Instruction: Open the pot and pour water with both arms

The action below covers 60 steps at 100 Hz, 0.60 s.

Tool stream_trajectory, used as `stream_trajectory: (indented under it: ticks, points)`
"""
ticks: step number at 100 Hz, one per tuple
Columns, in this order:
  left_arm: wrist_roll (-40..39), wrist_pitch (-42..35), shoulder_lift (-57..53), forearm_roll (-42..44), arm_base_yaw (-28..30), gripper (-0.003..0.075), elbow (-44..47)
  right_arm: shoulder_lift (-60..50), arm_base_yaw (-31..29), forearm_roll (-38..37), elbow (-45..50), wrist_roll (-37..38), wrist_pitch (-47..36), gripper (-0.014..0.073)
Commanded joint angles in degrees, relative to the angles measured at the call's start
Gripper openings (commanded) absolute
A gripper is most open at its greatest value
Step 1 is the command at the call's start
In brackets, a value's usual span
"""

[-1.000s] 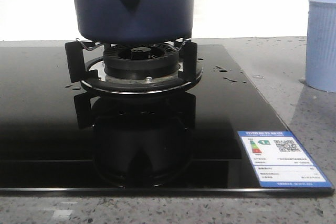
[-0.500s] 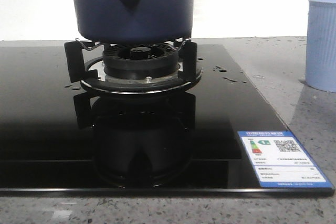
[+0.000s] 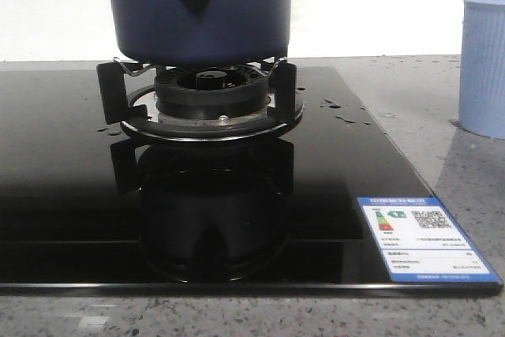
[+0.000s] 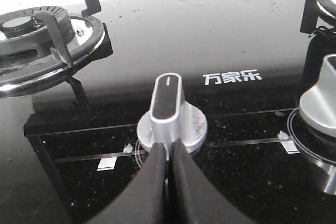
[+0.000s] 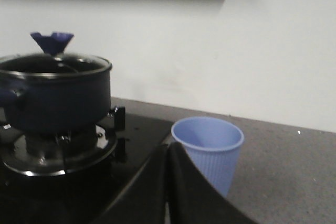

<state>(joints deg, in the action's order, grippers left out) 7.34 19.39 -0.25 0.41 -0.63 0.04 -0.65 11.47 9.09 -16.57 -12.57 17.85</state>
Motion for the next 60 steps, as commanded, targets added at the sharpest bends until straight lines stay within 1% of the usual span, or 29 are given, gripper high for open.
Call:
stream_trajectory:
  ticks: [1, 7, 16, 26, 28, 29, 32, 52, 60]
  points:
    - [-0.52, -1.87, -1.48, -0.41, 0.08, -0.0019, 1.92, 0.26, -0.34, -3.81, 2.54, 2.02, -3.94, -0.0073]
    - [-0.52, -1.87, -1.48, -0.41, 0.08, -0.0019, 1.92, 0.26, -0.47, -6.5, 6.87, 4.02, -5.69, -0.0073]
    - [-0.52, -1.87, -1.48, -0.41, 0.08, -0.0019, 1.92, 0.26, -1.71, -9.09, 12.77, 7.94, -10.78, -0.0073]
    - [-0.52, -1.87, -1.48, -0.41, 0.08, -0.0019, 1.92, 0.26, -4.12, -8.74, 19.01, 8.76, -16.35, -0.0073]
    - [-0.52, -1.87, -1.48, -0.41, 0.08, -0.0019, 1.92, 0.26, -4.67, -8.63, 18.71, 8.84, -14.48, -0.0073]
    - [-0.52, -1.87, -1.48, -0.41, 0.08, -0.0019, 1.92, 0.26, -5.06, -8.63, 18.69, 8.84, -11.9, -0.0073]
    - [-0.52, -1.87, -1.48, -0.41, 0.08, -0.0019, 1.92, 0.26, -5.78, -8.63, 18.4, 8.84, -9.43, -0.0073]
    - [-0.52, -1.87, -1.48, -0.41, 0.08, -0.0019, 1.92, 0.26, -9.43, -8.63, 18.69, 8.84, -1.14, -0.0073]
    - [-0.52, -1.87, -1.48, -0.41, 0.08, -0.0019, 1.92, 0.26, -9.53, -9.09, 18.69, 8.84, -0.3, -0.0073]
